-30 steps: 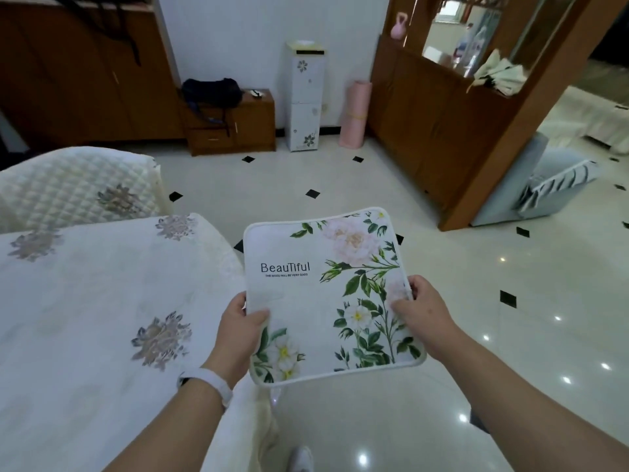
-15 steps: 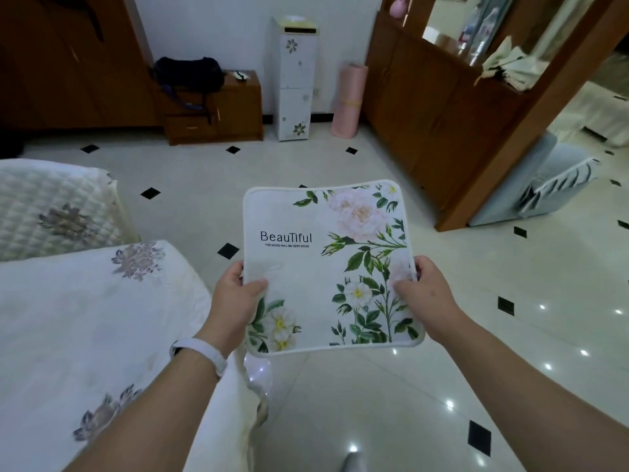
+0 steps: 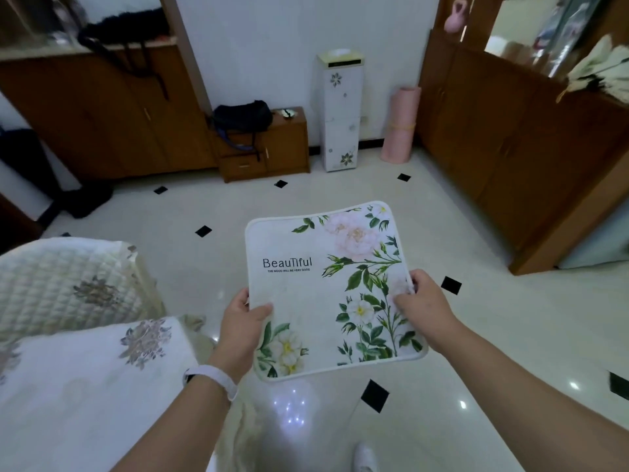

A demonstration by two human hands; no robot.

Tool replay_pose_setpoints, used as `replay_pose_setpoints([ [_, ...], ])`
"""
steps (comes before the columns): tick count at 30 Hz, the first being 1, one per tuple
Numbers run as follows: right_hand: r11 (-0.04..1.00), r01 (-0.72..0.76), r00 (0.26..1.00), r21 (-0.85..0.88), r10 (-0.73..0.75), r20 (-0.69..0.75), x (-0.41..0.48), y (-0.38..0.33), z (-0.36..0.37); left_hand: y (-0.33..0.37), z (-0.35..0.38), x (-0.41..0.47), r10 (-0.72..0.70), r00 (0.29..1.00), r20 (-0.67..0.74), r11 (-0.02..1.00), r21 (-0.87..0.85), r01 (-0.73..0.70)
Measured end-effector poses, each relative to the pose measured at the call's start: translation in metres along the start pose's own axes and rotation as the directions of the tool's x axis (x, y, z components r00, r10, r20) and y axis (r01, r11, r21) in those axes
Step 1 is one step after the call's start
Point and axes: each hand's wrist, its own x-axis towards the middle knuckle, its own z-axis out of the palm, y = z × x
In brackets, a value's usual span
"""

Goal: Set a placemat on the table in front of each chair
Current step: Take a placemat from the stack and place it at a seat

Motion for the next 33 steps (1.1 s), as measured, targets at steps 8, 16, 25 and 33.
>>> replay_pose_setpoints([
  [8, 0.994, 0.101, 0.992, 0.032, -0.103, 0.068, 0.103, -0.067, -0.014, 0.055, 0.049, 0.056, 0.064, 0.990, -0.129, 0.993, -0.095, -0.077],
  [16, 0.986, 0.162, 0.966, 0.046, -0.168, 0.199, 0.172, -0.117, 0.037, 0.078, 0.027, 0.120, 0.083, 0.969, -0.232, 0.989, -0.101, -0.109],
  [25, 0.987, 0.161, 0.942, -0.026, -0.146, 0.302, 0.260, -0.176, 0.146, 0.081, -0.025, 0.238, 0.021, 0.943, -0.333, 0.987, -0.146, -0.073],
  [33, 0.978, 0.206, 0.918, -0.035, -0.181, 0.353, 0.341, -0.285, 0.247, 0.138, -0.075, 0.366, 0.025, 0.920, -0.392, 0.972, -0.207, -0.115],
])
